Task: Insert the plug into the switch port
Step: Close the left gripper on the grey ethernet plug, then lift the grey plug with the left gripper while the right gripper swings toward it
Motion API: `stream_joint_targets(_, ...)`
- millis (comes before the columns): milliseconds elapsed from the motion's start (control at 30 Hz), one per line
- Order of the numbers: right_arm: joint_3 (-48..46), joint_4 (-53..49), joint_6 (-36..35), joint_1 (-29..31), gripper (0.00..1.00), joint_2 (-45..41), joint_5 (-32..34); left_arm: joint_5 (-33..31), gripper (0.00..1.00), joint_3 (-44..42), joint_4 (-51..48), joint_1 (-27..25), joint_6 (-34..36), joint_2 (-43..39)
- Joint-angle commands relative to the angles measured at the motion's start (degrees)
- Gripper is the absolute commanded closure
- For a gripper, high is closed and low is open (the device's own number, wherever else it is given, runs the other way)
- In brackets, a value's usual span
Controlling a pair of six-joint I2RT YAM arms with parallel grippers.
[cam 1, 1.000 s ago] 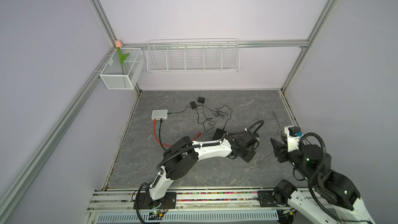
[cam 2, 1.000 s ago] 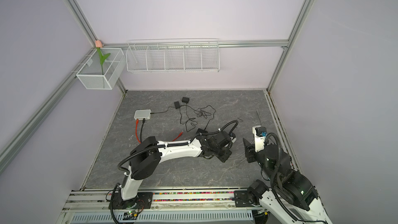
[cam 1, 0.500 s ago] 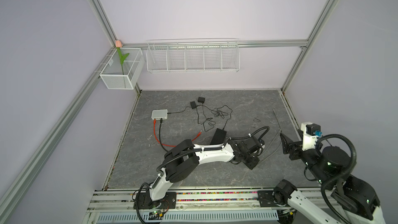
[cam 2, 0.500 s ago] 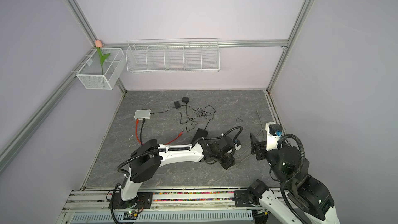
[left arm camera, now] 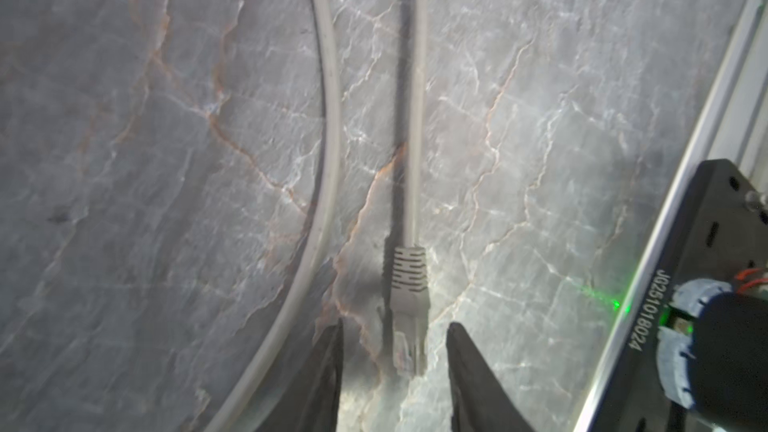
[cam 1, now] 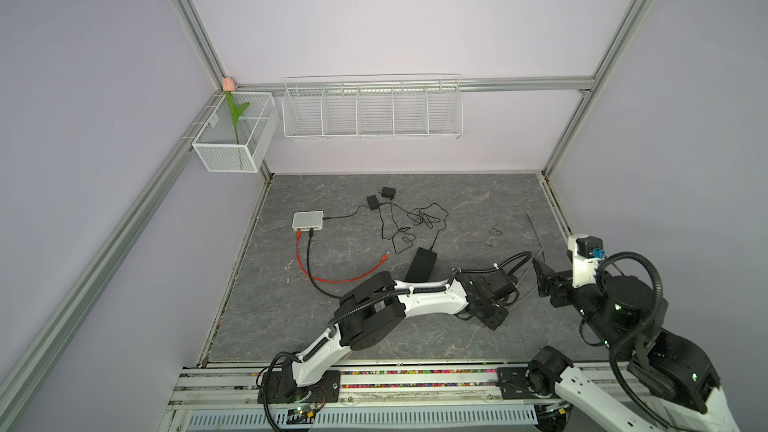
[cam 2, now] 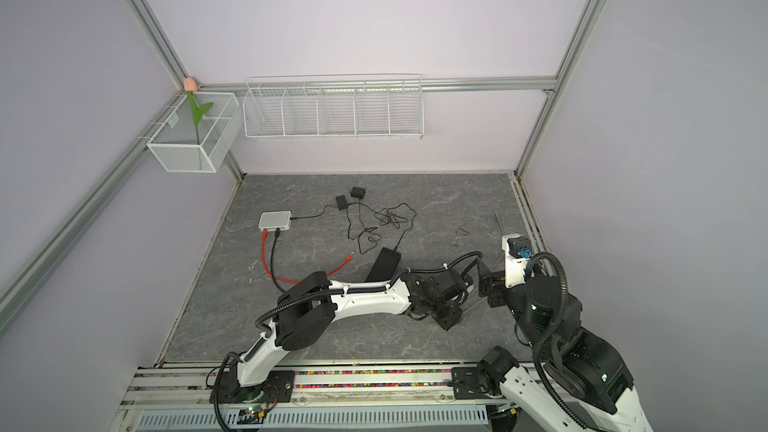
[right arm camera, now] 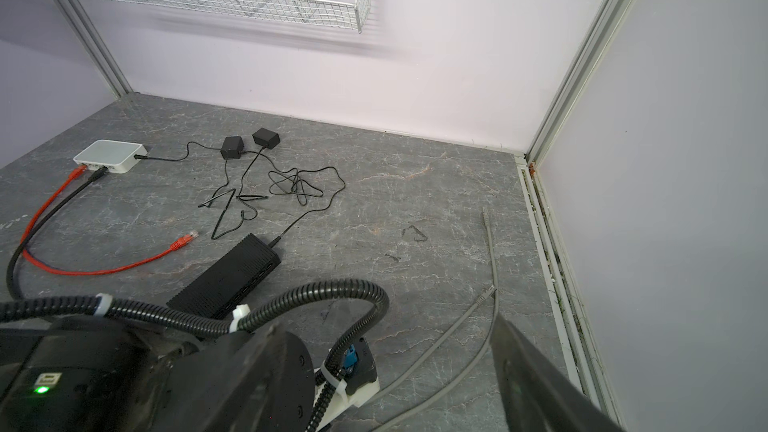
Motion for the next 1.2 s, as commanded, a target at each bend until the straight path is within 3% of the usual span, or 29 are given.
stream_joint_targets(0,-0.9,0.2,0.4,-0.2,0.19,-1.1,-0.1,-1.4,0.59,2.8,-2.7,-0.8,-0.3,1.8)
stream_joint_targets(400,-1.1,-0.1,0.3,-0.2,0.19,-2.2,0.0,-4.0,0.62,6.8,-9.1,-2.7,0.5,5.3)
stream_joint_targets(667,-0.5,0.2,0.2,-0.3,0.2,-2.5,0.0,-14.4,0.81,6.0,-13.4,-3.2,0.2,6.1)
stream_joint_targets(800,0.1,0.6,-0.2,-0.3,0.2,-2.5,0.0,-16.6,0.92,4.2,-11.5,-3.2,0.4,4.9)
stream_joint_targets(1000,1.3,-0.1,-1.0,-0.2,0.21,-2.5,0.3,-23.5,0.97,2.4,-11.6,-2.9,4.0,-0.8)
stream_joint_targets(1167,1.2,-0.5,-1.7,-0.3,0.21,-2.9,1.4,-34.9,0.99,-3.1,-10.8,-2.2,8.6,-10.5)
